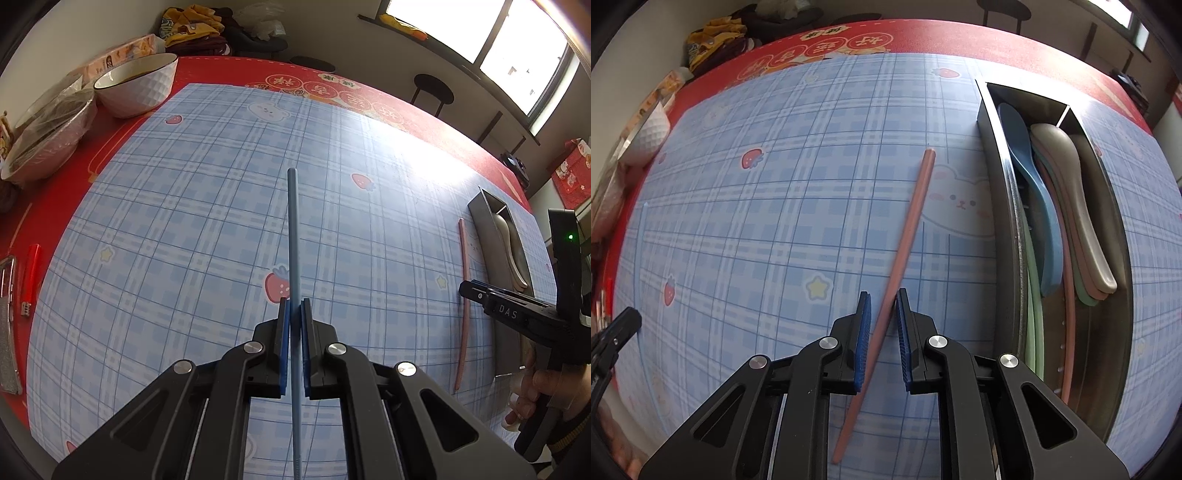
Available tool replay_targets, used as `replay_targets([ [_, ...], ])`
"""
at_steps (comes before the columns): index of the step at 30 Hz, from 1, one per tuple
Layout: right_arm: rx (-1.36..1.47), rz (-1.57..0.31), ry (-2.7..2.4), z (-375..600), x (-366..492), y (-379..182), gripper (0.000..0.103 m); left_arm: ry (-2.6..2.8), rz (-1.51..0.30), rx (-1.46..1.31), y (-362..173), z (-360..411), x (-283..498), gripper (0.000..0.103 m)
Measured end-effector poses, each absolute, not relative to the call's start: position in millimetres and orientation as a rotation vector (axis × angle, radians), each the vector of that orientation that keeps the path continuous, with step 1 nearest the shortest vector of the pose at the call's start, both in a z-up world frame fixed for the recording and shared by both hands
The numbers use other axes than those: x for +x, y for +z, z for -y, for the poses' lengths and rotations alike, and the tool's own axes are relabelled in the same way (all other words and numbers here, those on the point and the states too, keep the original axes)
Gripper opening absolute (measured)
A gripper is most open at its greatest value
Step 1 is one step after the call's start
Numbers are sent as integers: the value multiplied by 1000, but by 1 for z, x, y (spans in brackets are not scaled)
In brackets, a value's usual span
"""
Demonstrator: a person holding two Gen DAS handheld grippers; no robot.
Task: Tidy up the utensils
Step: 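Grasp the pink chopstick with the right tool while the left holds the blue chopstick, then lower the pink chopstick into the steel basket and open the right tool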
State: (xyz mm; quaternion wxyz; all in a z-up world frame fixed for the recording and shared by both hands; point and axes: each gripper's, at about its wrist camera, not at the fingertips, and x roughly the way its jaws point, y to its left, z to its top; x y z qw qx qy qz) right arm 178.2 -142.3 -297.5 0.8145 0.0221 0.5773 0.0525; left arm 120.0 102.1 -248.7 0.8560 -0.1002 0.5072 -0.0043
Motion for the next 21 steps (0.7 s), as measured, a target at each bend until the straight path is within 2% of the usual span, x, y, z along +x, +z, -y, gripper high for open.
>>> replay_targets([
  [3,12,-1214,115,133,187,-298,13,-14,-1066,-215,-249,-102,120,6],
  [8,-50,-1183,128,122,189,-298,6,-32,-1058,-214,-247,-97,119,6],
  [21,117,-1064,222,141,175,-253,6,-60,-1035,-218,-237,-86,125,6],
])
